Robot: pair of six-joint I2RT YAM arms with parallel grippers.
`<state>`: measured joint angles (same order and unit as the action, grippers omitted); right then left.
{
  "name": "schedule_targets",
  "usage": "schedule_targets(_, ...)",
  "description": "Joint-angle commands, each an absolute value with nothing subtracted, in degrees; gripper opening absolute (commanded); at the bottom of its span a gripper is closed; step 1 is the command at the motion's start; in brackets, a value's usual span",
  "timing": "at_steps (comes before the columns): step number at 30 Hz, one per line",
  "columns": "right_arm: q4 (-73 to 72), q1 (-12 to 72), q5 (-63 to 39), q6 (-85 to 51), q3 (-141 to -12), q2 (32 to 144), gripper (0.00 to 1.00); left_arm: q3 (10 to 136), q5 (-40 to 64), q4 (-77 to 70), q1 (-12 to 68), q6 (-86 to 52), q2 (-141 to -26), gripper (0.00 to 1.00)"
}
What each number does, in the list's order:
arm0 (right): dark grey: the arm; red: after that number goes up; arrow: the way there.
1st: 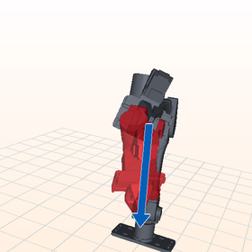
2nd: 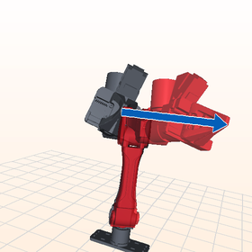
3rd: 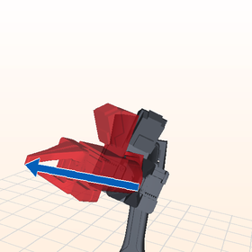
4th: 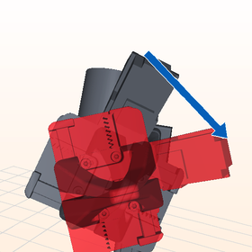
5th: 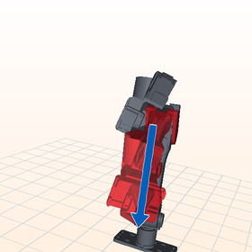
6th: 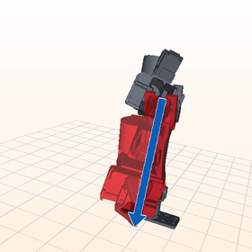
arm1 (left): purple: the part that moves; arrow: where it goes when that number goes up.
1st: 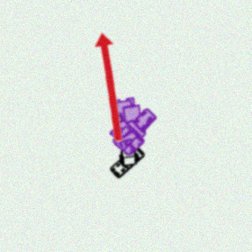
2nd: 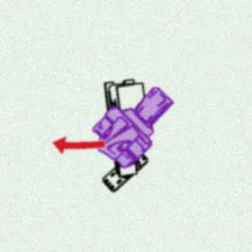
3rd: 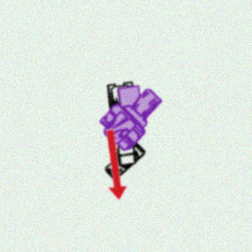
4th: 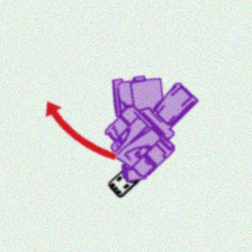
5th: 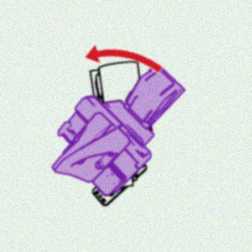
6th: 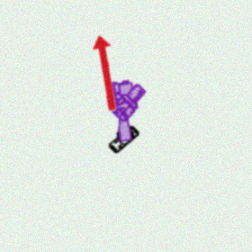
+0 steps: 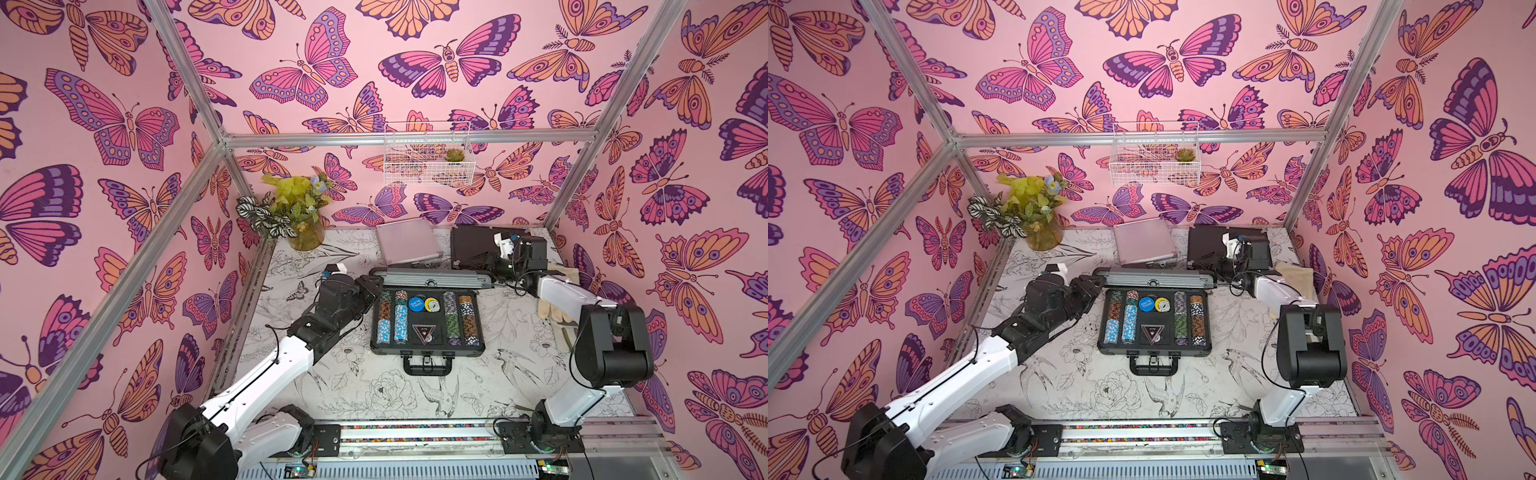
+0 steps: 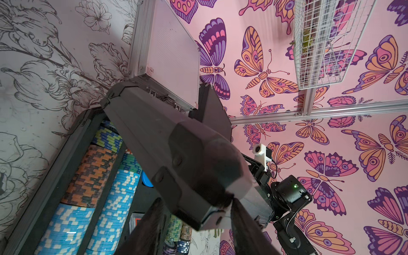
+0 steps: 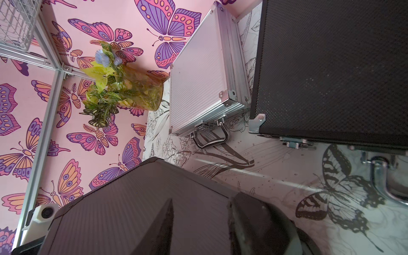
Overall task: Close the poker set cases
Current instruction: Close the lid of the poker set case.
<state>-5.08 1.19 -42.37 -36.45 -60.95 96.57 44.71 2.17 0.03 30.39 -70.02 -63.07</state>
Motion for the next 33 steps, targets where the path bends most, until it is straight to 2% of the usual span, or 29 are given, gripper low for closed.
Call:
schedule_targets(1,-4.55,1.84,-40.87,-37.67,-59.63,94.15,0.42,42.45,1.66,9.09,30.17,-68.69,-63.75,0.50)
schedule_targets(9,-3.11,2.35,-38.06,-37.69,-58.57,92.35,0.42,42.43,2.20,14.94,30.74,-68.11,-62.36,0.58)
schedule_targets(19,-0.82,2.40,-37.27,-36.52,-59.50,91.13,0.42,43.50,-3.32,26.66,30.64,-65.33,-60.56,0.58)
schedule_targets(33,0.18,2.90,-34.98,-35.16,-58.83,90.62,0.42,45.54,-5.57,33.92,29.40,-62.60,-55.02,0.59)
